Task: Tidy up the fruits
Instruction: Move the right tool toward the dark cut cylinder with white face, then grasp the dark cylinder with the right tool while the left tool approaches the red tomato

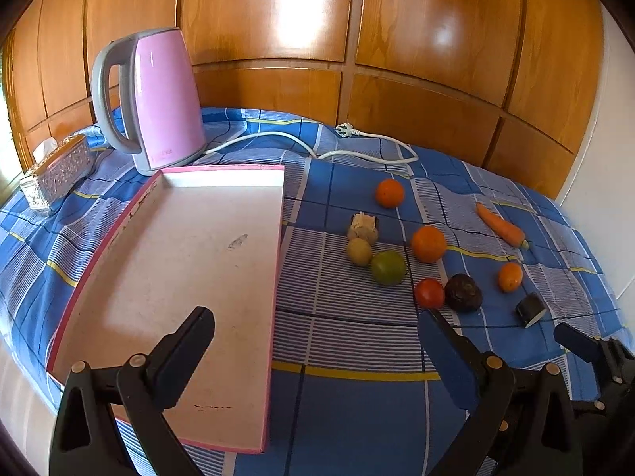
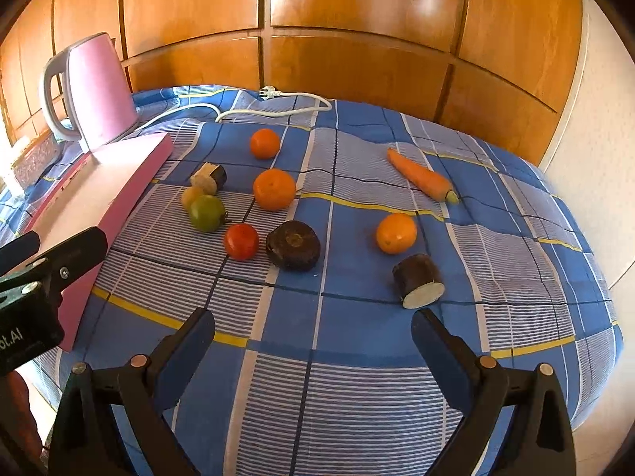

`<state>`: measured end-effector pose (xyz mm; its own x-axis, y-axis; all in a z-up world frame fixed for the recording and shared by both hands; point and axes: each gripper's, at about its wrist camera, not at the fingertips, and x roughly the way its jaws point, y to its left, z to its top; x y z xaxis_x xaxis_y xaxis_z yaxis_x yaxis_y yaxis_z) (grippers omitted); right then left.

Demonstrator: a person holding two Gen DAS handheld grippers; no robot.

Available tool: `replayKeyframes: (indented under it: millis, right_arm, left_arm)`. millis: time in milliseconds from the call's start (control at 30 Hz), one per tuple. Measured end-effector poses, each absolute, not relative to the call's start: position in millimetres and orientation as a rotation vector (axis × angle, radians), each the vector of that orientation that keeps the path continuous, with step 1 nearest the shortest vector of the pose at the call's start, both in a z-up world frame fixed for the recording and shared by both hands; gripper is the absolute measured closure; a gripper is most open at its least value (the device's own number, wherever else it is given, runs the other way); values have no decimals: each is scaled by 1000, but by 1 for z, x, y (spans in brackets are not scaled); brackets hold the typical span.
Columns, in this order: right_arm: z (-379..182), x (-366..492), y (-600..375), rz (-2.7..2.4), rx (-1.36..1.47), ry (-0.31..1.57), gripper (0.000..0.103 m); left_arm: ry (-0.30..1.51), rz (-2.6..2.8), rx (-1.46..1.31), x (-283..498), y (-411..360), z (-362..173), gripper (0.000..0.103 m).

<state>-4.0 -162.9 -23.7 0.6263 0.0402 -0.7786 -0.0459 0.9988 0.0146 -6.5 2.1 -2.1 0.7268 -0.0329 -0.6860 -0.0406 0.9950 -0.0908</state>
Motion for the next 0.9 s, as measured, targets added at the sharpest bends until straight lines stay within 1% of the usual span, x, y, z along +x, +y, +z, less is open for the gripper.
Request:
replayKeyframes:
  millis: [533, 633, 700, 833, 900]
  right_arm:
    - [-21, -5, -166, 34, -18, 865, 3]
    - [-22, -4, -169, 24, -5, 875, 8]
    - [-22, -4, -170, 17, -5, 873, 8]
    - [-20, -5, -174, 9, 0, 865, 13]
    - [-19, -5, -176, 6, 2, 862, 14]
  left_arm:
    - [765, -30, -98, -7, -3, -3, 0]
    - [767, -34, -107, -8, -3, -4, 0]
    - [770, -38, -110, -7, -3, -4, 0]
    - [765, -48, -107, -9, -5, -3, 0]
    - [764, -50, -106, -10, -5, -3, 0]
